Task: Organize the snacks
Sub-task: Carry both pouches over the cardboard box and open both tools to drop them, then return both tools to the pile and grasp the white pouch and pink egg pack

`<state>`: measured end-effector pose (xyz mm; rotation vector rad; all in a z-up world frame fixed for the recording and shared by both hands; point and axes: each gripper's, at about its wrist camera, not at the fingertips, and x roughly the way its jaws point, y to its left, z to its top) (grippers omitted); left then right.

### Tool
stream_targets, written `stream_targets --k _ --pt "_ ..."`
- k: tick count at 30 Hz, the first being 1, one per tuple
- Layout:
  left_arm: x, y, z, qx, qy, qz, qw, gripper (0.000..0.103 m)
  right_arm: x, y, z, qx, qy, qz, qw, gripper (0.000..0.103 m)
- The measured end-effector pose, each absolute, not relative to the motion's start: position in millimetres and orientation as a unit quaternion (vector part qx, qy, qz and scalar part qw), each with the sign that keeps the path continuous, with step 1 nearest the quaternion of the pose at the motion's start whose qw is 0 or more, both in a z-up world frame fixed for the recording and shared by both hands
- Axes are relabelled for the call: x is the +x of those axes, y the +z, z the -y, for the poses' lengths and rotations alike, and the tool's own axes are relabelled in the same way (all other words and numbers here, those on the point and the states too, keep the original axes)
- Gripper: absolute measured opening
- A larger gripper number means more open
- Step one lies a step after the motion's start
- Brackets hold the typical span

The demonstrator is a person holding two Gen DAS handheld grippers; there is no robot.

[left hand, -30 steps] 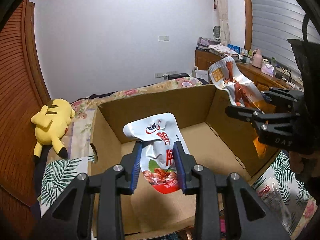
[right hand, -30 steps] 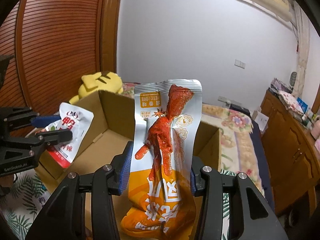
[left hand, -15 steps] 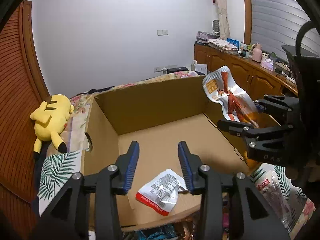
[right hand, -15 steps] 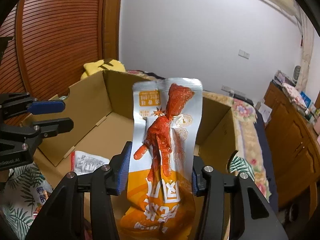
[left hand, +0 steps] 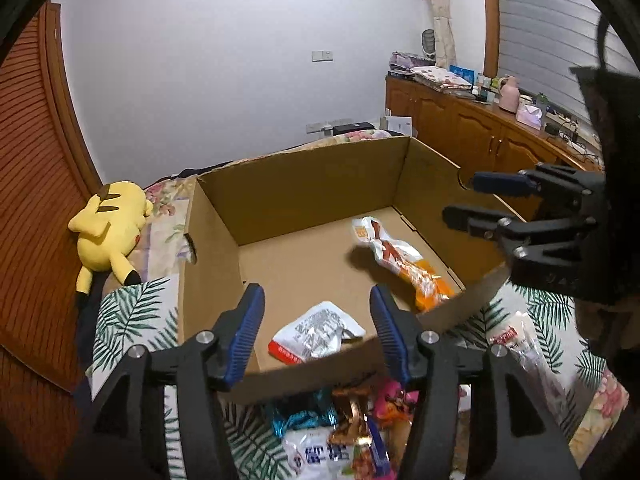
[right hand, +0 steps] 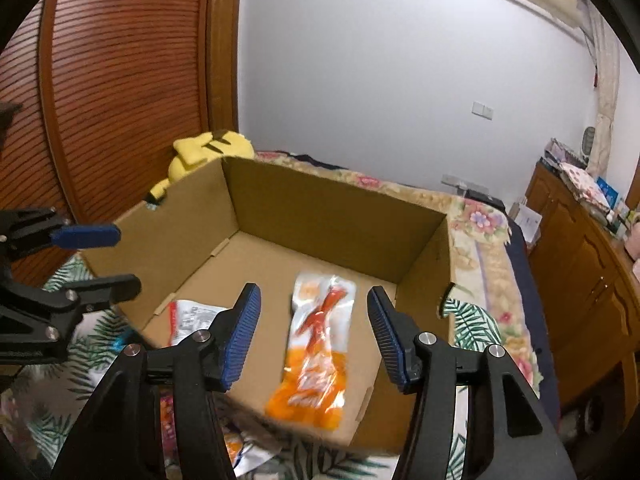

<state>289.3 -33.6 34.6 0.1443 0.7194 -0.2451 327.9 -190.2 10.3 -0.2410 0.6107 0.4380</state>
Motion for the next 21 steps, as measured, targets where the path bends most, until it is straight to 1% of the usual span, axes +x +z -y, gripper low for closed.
stream_targets --k 5,10,15,21 --pt "269 43 36 0.082 -0.122 -0.346 0.927 0.059 300 23 196 -0.114 0.215 -0.287 0.927 0.057" --pt "251 52 31 0.057 -0.152 -0.347 0.924 0.059 272 26 212 -0.094 0.216 -0.285 0.929 0.057" --pt "234 52 28 0.066 -0.149 -0.343 0.925 0.059 239 19 227 -0.081 0.209 -0.287 0.931 0.058" --pt "218 43 26 0.074 -0.153 -0.343 0.924 0.059 219 -1 244 -0.065 0.199 -0.308 0.928 0.059"
